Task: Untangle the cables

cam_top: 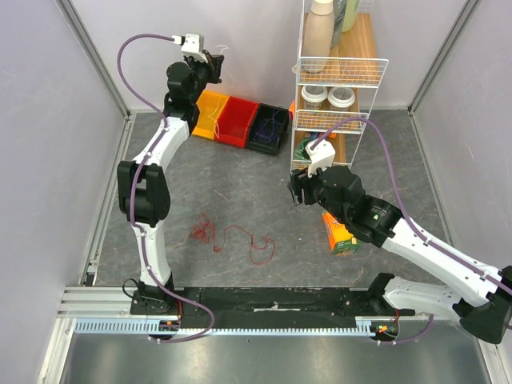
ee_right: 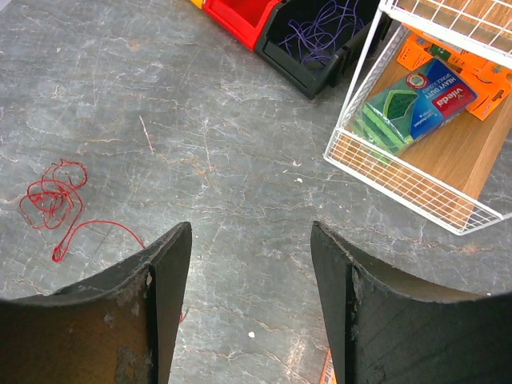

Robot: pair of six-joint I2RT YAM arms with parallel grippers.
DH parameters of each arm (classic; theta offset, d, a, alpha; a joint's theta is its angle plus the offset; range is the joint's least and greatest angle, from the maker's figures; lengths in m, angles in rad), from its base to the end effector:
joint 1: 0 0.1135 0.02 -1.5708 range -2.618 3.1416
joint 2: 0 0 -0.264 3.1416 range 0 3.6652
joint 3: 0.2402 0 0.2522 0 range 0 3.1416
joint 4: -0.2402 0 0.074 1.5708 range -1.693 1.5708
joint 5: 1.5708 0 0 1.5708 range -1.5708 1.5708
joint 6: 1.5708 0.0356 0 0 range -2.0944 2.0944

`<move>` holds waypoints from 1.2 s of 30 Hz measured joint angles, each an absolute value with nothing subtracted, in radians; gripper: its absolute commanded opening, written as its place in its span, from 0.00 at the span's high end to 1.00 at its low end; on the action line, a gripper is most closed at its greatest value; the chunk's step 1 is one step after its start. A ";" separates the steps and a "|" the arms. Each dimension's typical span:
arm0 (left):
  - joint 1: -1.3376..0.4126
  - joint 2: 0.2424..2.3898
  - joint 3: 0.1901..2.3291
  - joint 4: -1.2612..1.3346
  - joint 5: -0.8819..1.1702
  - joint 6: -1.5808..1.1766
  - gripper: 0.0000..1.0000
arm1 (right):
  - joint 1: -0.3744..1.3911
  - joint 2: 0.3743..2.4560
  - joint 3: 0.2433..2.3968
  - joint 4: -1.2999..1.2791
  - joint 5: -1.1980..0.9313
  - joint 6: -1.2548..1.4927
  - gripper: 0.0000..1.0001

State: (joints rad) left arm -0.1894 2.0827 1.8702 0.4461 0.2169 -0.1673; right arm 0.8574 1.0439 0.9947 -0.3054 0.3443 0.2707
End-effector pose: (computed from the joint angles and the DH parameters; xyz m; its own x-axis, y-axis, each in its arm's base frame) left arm 0.4967 -0.1030 0.3758 0.1593 -0.1961 -0.9676 0.4219 0.8996 -0.1129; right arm 0.1633 0.1703 0.3522 -0.3539 -0.0242 -0.9350 -0.4255 0.8944 0.1378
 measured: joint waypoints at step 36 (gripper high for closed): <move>-0.210 2.354 2.099 -0.033 0.245 -0.261 0.69 | 0.857 0.999 0.923 -0.306 0.308 0.299 0.31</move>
State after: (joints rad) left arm -0.2104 2.3535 2.0987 -0.0330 0.2447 -0.2607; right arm 0.8574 0.9989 0.9234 -0.3058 0.3080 0.2989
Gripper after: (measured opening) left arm 0.153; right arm 0.688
